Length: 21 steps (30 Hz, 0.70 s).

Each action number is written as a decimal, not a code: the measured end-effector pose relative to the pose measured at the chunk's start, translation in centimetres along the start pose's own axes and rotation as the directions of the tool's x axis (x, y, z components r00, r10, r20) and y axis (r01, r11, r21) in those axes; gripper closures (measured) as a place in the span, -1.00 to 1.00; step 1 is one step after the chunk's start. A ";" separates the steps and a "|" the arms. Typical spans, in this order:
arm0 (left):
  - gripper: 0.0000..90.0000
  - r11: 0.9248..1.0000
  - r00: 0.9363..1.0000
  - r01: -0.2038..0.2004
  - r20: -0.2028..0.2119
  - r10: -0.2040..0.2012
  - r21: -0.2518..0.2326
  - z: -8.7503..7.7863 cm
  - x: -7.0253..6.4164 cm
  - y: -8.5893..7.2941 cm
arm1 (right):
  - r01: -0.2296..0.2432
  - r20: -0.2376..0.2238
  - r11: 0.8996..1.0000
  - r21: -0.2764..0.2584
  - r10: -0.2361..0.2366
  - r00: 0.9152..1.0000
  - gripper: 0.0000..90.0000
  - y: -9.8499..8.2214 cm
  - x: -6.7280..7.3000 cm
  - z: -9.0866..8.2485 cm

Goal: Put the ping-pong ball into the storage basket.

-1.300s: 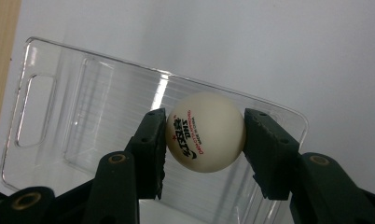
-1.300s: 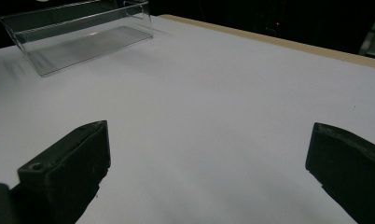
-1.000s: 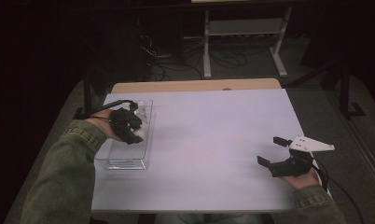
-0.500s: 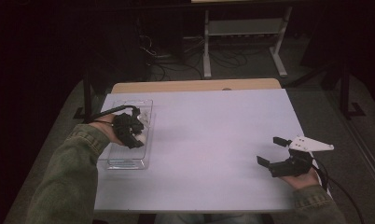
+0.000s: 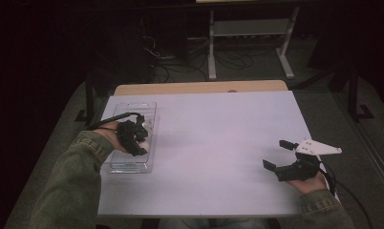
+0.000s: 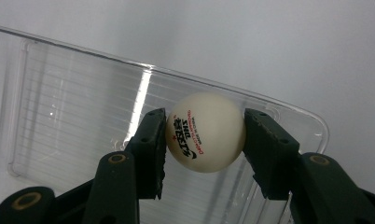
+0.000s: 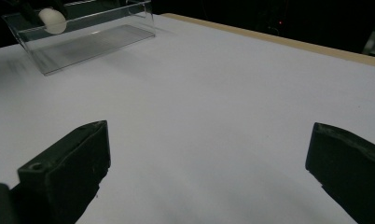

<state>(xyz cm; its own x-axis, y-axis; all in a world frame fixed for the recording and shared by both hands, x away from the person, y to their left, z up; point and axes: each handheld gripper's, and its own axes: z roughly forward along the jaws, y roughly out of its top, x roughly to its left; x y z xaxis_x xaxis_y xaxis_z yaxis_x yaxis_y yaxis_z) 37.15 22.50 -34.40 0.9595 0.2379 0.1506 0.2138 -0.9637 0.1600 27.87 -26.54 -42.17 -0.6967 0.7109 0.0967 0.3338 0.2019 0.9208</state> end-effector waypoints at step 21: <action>0.12 1.000 1.000 0.003 0.030 -0.004 0.022 2.0 -0.4 -0.6 | -0.001 0.000 1.000 0.003 0.001 1.000 -1.00 0.0 0.0 0.0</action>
<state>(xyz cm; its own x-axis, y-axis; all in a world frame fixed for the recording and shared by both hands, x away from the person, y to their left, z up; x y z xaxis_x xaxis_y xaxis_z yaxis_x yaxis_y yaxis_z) 36.99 22.73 -36.53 0.9637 0.2380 0.1207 0.2210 -0.9653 0.1388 27.88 -26.53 -42.20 -0.6962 0.7112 0.0979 0.3365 0.2028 0.9196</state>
